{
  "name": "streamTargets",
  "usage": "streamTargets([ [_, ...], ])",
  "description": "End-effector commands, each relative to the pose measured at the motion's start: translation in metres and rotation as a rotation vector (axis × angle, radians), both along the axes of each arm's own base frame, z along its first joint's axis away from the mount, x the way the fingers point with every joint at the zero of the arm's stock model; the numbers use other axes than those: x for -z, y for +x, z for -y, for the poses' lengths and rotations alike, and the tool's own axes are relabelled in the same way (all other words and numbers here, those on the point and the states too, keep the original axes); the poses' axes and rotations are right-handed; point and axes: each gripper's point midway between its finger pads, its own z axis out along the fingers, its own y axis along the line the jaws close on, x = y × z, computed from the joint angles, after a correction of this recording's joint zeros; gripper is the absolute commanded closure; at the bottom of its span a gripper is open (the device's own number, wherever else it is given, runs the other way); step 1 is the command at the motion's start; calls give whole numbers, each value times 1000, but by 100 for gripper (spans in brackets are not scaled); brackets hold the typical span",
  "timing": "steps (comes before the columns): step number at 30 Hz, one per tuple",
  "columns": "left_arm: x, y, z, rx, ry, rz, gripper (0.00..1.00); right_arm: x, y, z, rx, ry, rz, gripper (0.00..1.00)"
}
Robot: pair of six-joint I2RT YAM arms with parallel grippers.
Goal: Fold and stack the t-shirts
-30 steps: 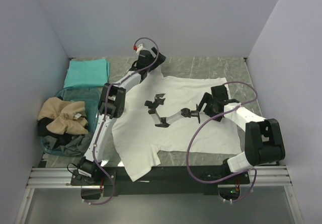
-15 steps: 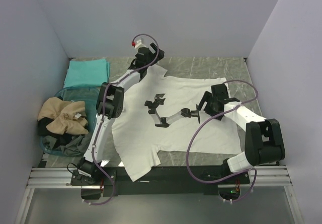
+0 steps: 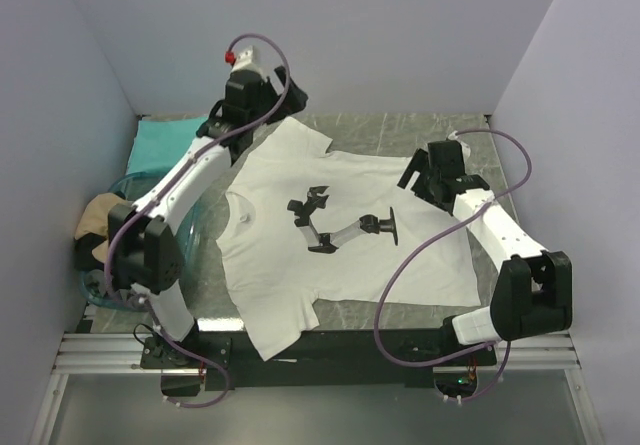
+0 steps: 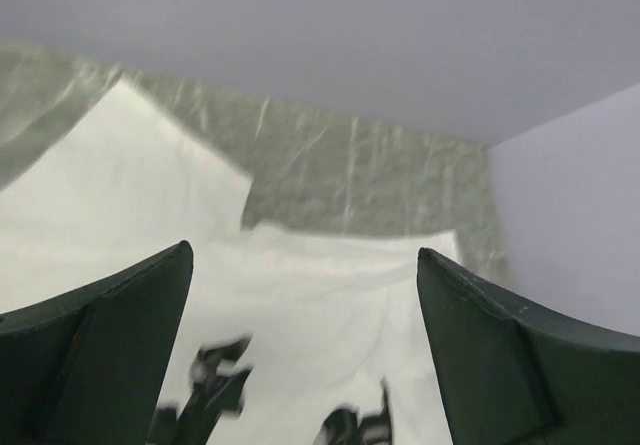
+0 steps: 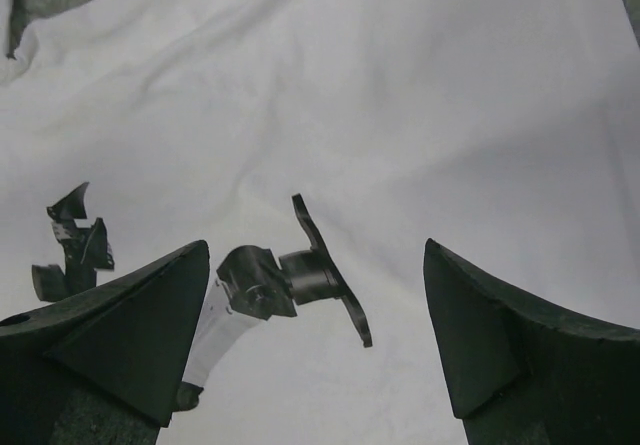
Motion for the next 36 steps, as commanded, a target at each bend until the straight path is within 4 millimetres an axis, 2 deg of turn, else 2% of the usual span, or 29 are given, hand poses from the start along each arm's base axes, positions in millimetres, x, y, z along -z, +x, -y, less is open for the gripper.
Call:
streamTargets([
  [1,123,-48,-22,13,163,-305,1,-12,17,14,33,-40,29,6],
  [2,121,-57,-26,2,152,-301,1,-15,22,17,41,-44,37,6],
  [3,129,-63,-29,2,157,-312,0,-14,25,21,54,-51,30,5],
  [4,135,-66,-33,-7,159,-313,1,-4,27,23,54,-56,-7,4],
  [6,157,-76,-41,-18,196,-351,1,-6,38,32,78,-56,-9,2],
  [7,165,-80,-44,-18,215,-371,1,5,43,35,85,-57,-33,2],
  [9,177,-81,-45,-6,248,-392,1,3,56,43,98,-53,-31,1],
  [10,180,-79,-46,-11,256,-397,1,15,56,46,101,-53,-74,1],
  [12,200,-78,-52,-31,286,-445,1,14,65,54,102,-63,-77,1],
  [15,225,-75,-50,1,245,-505,1,35,73,61,93,-75,-125,1],
  [16,229,-73,-49,15,224,-519,1,40,75,62,91,-78,-135,1],
  [17,242,-70,-50,9,222,-549,0,41,80,61,83,-81,-133,1],
  [18,249,-69,-53,1,220,-571,1,52,82,60,72,-81,-161,1],
  [19,248,-61,-56,-12,209,-577,1,56,82,60,68,-82,-183,1],
  [20,262,-62,-55,4,212,-616,1,54,89,60,62,-86,-178,1],
  [21,267,-61,-56,6,211,-633,0,65,90,60,58,-91,-205,1],
  [22,266,-55,-55,4,206,-631,1,68,91,73,84,-92,-218,1],
  [23,276,-55,-55,9,208,-654,1,67,97,75,84,-99,-210,1],
  [25,277,-50,-55,8,206,-660,1,81,99,79,84,-105,-248,1],
  [26,284,-50,-54,13,206,-678,1,78,106,80,87,-105,-239,1],
  [27,287,-48,-55,10,207,-681,1,86,107,81,83,-101,-257,1],
  [32,298,-36,-63,-10,189,-711,1,96,128,83,72,-77,-260,1],
  [34,294,-28,-65,-7,165,-705,1,111,129,83,54,-65,-307,1],
  [35,301,-25,-67,-7,170,-714,1,103,141,86,57,-71,-286,2],
  [36,302,-23,-68,-10,170,-719,1,115,141,88,58,-74,-315,1],
])
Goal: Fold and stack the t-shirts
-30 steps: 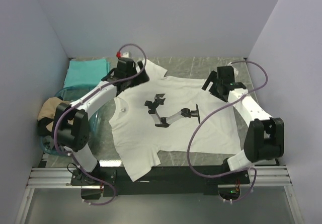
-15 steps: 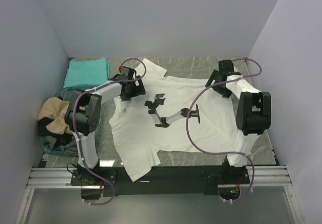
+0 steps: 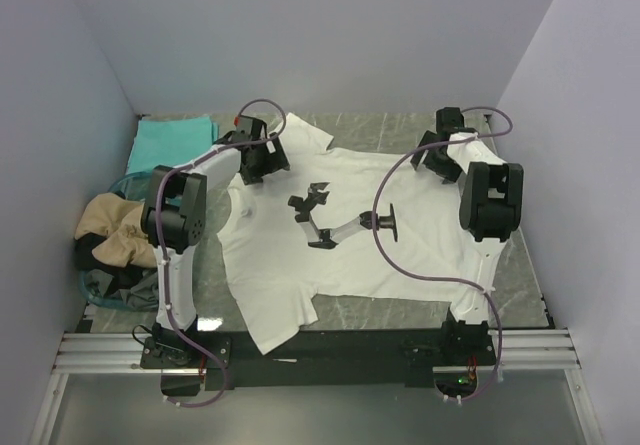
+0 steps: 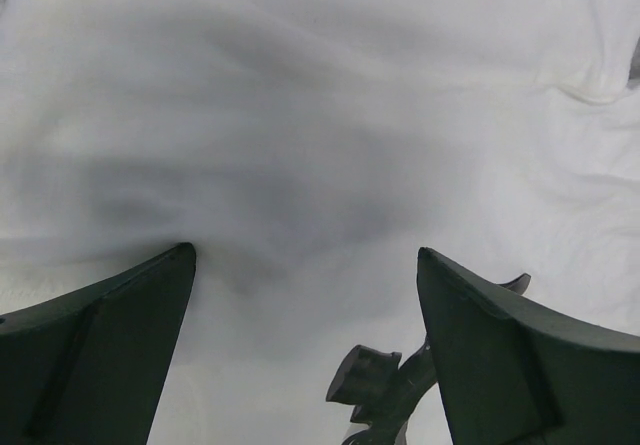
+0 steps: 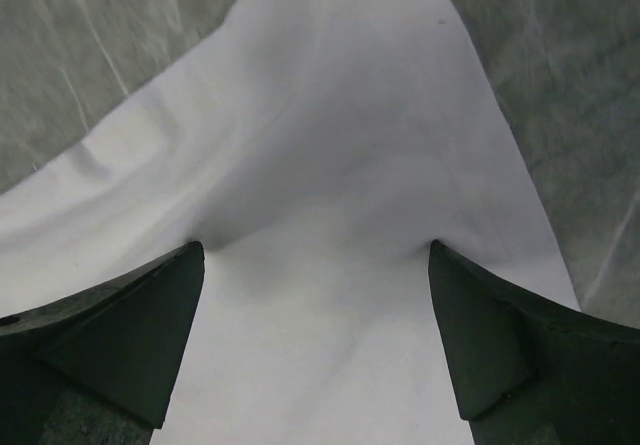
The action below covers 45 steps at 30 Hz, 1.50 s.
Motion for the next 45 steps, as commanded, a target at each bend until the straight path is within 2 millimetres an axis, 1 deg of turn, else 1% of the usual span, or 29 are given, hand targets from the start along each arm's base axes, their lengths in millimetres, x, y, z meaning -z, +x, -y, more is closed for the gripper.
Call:
streamTargets([
  [1,24,5,-7,-6,-9,-75,1,6,17,8,-19,-5,-24,2],
  [3,38,8,-8,-8,-8,-111,1,18,21,8,-33,7,-44,1],
  [4,31,18,-5,3,-24,-93,1,12,29,8,-42,20,-34,2],
  [8,46,30,-3,-5,-50,-115,1,15,47,14,-43,22,-24,2],
  [15,36,59,-7,-26,-75,-72,1,8,74,19,-64,9,62,11],
  [18,19,68,-4,-18,-97,-33,1,-8,83,17,-80,17,101,10],
  [21,-10,73,-2,-4,-108,22,1,-41,89,16,-85,16,155,10],
  [23,-41,74,-3,-3,-105,72,1,-65,91,15,-84,21,194,10],
  [24,-48,72,-4,-6,-100,85,1,-91,90,13,-89,18,237,10],
  [25,-77,71,-6,-10,-96,137,1,-99,86,12,-86,21,246,10],
  [26,-89,68,-6,-15,-89,159,1,-110,83,11,-85,21,263,10],
  [27,-92,59,-5,-15,-77,160,0,-143,78,9,-85,13,319,10],
  [28,-122,53,-9,-31,-66,213,0,-138,65,7,-82,17,297,10],
  [29,-134,46,-10,-37,-59,234,1,-170,54,5,-82,10,353,10],
  [30,-127,30,-6,-33,-42,217,0,-177,45,4,-73,-1,363,10],
  [31,-156,17,-6,-40,-44,271,1,-162,28,-1,-68,8,332,10],
  [32,-162,8,-9,-57,-24,287,0,-165,17,-3,-61,8,335,10],
  [33,-147,-14,-2,-50,2,255,1,-195,3,-6,-57,1,411,10],
  [34,-170,-31,-1,-67,-10,300,0,-169,-20,-9,-30,7,359,10],
  [35,-170,-43,-4,-93,15,311,1,-167,-33,-11,-17,14,368,9],
  [36,-144,-70,4,-74,39,257,1,-189,-50,-12,-5,17,433,9],
  [37,-159,-88,6,-90,4,287,1,-163,-71,-16,22,39,401,9],
  [38,-152,-103,8,-94,2,274,1,-157,-82,-17,41,51,408,9],
  [39,-125,-125,5,-95,25,219,1,-169,-97,-19,55,70,454,9],
  [40,-130,-145,16,-87,-10,227,1,-147,-113,-22,76,95,428,9],
  [41,-122,-161,16,-83,-4,204,1,-155,-123,-25,76,115,464,9],
  [42,-101,-185,18,-63,35,162,1,-152,-130,-27,80,126,466,9],
  [43,-102,-199,18,-84,20,155,1,-142,-141,-29,78,131,447,9],
  [45,-77,-240,13,-68,94,91,1,-145,-154,-28,80,127,451,9],
])
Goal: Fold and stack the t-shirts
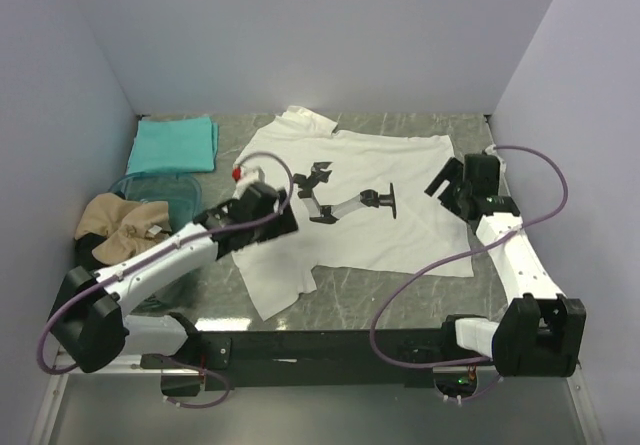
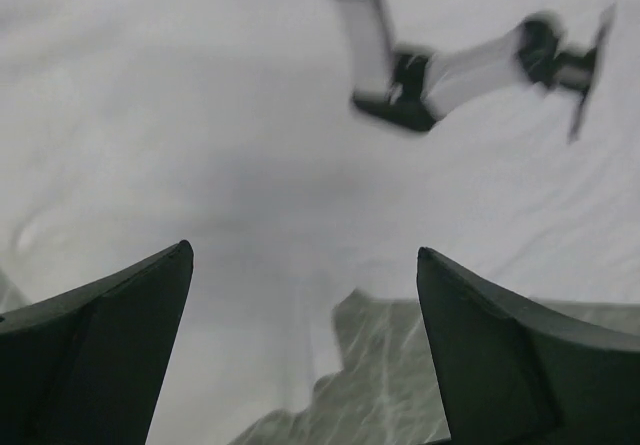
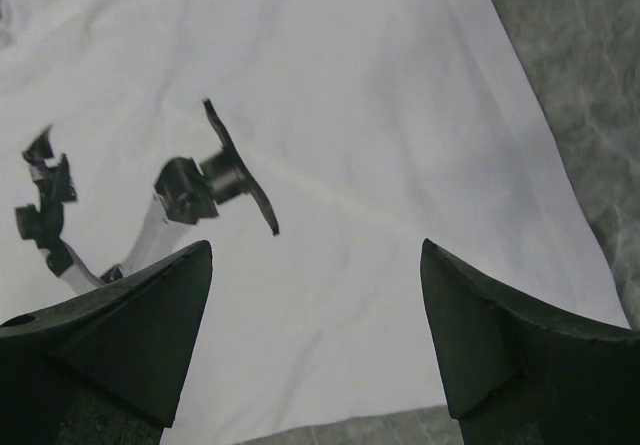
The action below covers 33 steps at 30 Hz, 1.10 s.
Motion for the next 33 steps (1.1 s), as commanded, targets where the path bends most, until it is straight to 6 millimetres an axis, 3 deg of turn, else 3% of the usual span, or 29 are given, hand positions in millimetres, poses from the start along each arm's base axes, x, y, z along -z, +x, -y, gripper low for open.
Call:
streamTargets([
  [1,37,-56,-21,-107,75,-105,1,-4,-8,1,41,23,46,9],
  [3,60,-92,-29,-90,128,-176,1,-6,-18,7,63,1,39,9],
  [5,67,-116,-28,-100,90,-226,1,-3,-24,9,73,-8,33,9],
  [6,83,-136,-35,-87,123,-276,1,-2,-26,11,81,-18,31,9],
  [9,104,-176,-35,-99,79,-384,1,7,-33,16,98,-39,6,9],
  [12,113,-199,-26,-61,51,-438,1,13,-34,17,104,-45,-9,9],
  [16,121,-209,-10,10,33,-450,3,17,-32,14,86,-35,-30,9],
  [27,144,-210,-42,-145,171,-481,33,23,-35,15,87,-40,-46,9],
  [33,141,-194,-39,-162,192,-414,38,27,-42,14,79,-40,-62,10],
])
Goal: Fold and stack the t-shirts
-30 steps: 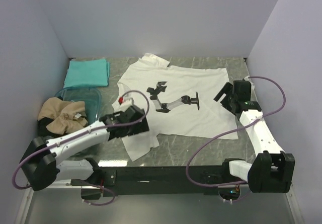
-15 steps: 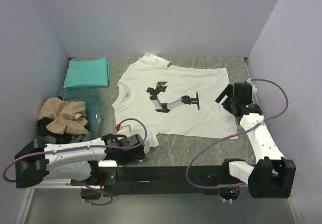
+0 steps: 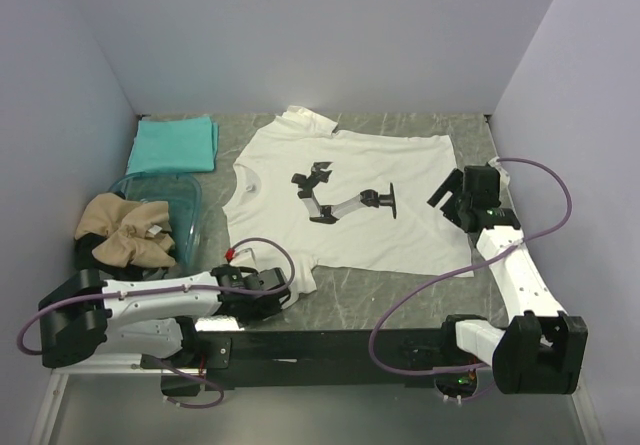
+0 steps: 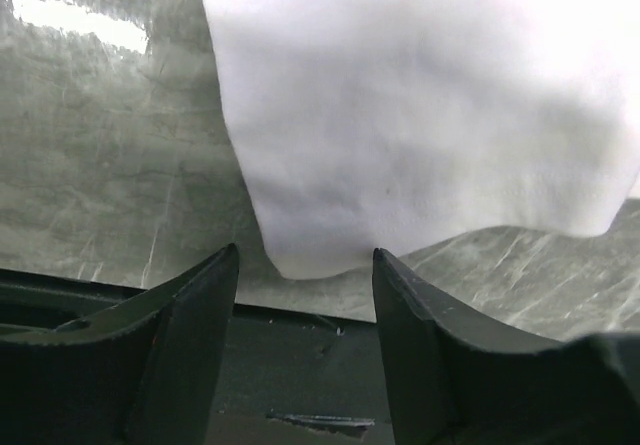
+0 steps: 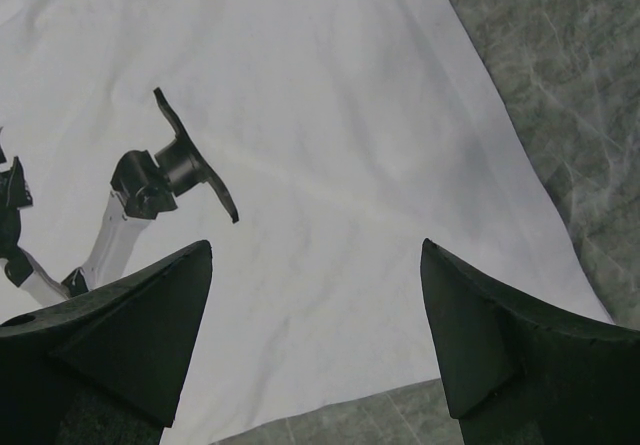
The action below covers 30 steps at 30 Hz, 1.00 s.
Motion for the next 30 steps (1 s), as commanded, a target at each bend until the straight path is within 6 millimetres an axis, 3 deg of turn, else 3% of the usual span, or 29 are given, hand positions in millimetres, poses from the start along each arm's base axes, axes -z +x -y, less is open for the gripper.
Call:
streamTargets([
  [1,3,11,-5,-31,57,48,38,2,-8,3,5,-14,-4,9],
  [2,4,12,-4,-28,59,45,39,5,-11,3,5,-16,-12,9],
  [5,10,12,-2,-11,81,25,54,8,-18,2,-7,-17,-12,9],
  [6,13,11,-4,-19,106,13,70,10,-22,1,-7,-13,-19,9],
  [10,9,14,-9,-18,160,17,99,20,-43,0,29,18,-63,9],
  [15,5,19,-1,16,129,42,99,38,-77,-11,57,106,-117,9],
  [21,0,21,-3,36,124,65,99,57,-108,-7,163,146,-175,9],
  [25,-4,23,1,48,91,84,99,54,-119,-2,233,165,-173,9],
  [30,-13,28,1,49,67,128,99,77,-119,-6,262,217,-203,12],
])
